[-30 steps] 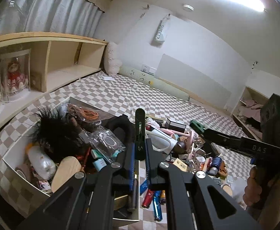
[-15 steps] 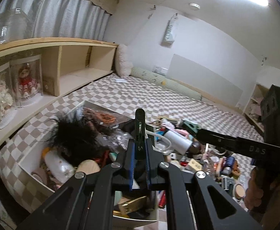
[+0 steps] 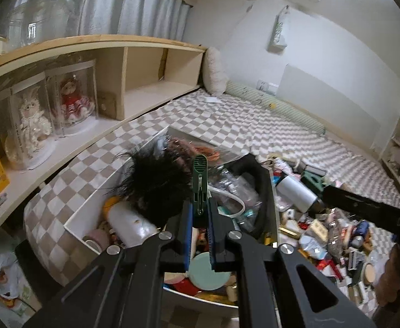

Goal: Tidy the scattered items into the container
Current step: 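Carry both green clothespins up and over the white shoebox, then lower the left gripper into the shoebox and open it to drop the clothespin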

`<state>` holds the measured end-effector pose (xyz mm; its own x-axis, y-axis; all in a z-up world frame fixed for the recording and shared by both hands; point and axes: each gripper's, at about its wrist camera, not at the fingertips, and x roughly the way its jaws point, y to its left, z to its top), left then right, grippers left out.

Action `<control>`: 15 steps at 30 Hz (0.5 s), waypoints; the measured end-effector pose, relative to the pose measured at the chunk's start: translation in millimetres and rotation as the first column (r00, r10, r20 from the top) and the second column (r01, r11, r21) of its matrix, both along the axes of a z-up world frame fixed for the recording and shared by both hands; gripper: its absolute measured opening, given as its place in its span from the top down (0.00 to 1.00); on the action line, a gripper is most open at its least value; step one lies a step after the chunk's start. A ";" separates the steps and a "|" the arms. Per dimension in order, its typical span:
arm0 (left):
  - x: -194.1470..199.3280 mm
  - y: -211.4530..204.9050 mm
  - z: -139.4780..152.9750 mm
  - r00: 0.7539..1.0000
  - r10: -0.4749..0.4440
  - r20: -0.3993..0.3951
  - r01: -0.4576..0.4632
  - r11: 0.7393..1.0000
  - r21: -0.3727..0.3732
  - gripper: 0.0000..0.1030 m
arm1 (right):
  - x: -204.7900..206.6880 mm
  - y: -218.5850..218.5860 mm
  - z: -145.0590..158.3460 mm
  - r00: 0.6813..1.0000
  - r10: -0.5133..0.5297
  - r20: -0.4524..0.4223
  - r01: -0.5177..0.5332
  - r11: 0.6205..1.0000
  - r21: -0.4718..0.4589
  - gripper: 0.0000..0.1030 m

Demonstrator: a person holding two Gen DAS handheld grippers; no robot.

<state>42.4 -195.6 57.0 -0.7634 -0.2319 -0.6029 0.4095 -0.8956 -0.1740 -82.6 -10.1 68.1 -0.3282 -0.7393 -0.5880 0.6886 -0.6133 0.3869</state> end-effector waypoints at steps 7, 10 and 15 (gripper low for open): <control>-4.2 -13.3 -16.2 0.999 0.017 0.047 -0.020 0.999 0.051 0.90 | 2.2 -12.0 -2.3 1.000 0.018 0.001 -0.018 1.000 0.022 0.89; -5.5 -18.7 -22.9 0.998 0.025 0.066 -0.030 0.997 0.066 0.90 | 3.3 -15.9 -2.8 1.000 0.024 0.001 -0.024 0.999 0.029 0.89; -5.9 -20.2 -27.8 0.996 0.032 0.086 -0.038 0.996 0.075 0.90 | 4.6 -23.0 -4.3 0.999 0.037 0.004 -0.037 0.999 0.039 0.89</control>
<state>36.5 -215.8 29.3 -0.7011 -0.2087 -0.6818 0.4566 -0.8658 -0.2046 -78.0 -33.0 63.8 -0.2990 -0.7271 -0.6180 0.7097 -0.6024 0.3654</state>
